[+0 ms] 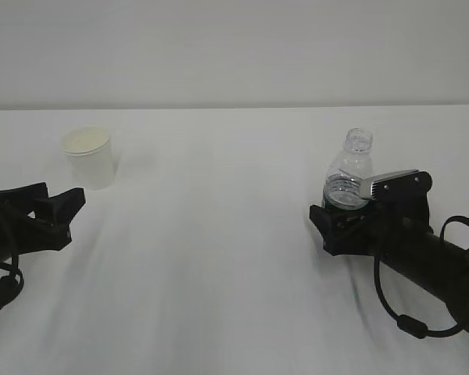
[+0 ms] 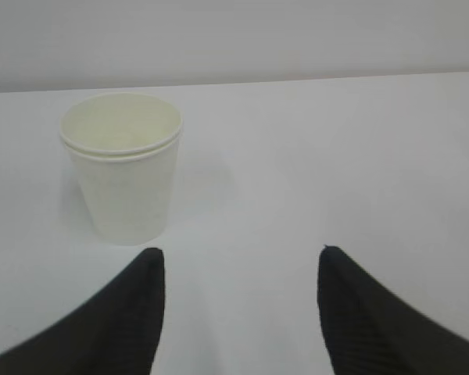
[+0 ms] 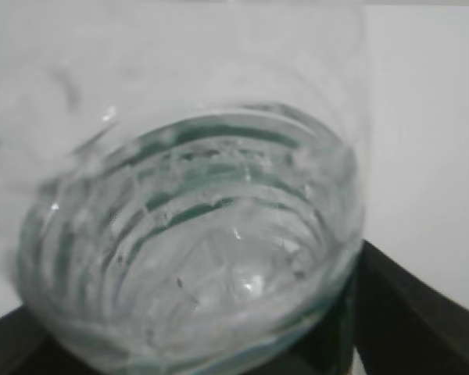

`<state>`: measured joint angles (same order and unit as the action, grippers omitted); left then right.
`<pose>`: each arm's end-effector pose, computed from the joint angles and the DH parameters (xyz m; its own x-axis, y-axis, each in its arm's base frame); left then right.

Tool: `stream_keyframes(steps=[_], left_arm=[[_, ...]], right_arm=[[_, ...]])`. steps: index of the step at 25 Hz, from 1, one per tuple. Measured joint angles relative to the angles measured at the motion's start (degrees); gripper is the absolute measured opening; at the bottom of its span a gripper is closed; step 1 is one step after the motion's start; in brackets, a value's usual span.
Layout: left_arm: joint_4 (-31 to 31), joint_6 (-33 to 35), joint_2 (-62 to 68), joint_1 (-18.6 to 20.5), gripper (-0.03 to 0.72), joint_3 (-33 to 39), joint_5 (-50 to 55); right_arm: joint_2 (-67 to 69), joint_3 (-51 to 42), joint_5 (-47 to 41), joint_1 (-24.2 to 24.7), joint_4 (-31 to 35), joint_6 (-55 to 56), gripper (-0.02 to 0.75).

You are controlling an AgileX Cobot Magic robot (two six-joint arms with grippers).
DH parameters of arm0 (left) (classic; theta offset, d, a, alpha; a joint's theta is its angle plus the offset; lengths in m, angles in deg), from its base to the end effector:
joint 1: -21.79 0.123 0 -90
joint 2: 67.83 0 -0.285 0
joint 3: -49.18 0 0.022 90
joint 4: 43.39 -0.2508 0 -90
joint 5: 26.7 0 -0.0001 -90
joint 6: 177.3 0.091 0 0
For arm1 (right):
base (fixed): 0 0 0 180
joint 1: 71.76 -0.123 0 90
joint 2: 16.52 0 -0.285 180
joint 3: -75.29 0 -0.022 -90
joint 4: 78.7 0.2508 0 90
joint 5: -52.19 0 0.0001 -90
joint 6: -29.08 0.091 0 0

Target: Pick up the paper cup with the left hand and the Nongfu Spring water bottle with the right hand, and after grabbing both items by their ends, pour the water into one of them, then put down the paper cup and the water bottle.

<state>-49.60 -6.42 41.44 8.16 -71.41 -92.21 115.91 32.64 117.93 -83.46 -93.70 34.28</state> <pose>0.2437 -0.0683 0.1295 -0.2594 -0.0537 -0.9643 0.3000 0.9446 -0.1333 0.3078 0.0857 0.0549 -0.3285 -0.0868 -0.9405 -0.4203 0.9052 0.0633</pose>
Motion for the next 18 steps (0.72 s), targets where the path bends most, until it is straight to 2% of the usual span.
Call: stream_keyframes(steps=[13, 18], left_arm=[[-0.03, 0.34, 0.25, 0.0, 0.433, 0.0, 0.0], [-0.03, 0.34, 0.49, 0.0, 0.432, 0.0, 0.0]], right_arm=[[0.0, 1.61, 0.0, 0.0, -0.1, 0.0, 0.622], [0.0, 1.61, 0.0, 0.0, -0.1, 0.0, 0.565]])
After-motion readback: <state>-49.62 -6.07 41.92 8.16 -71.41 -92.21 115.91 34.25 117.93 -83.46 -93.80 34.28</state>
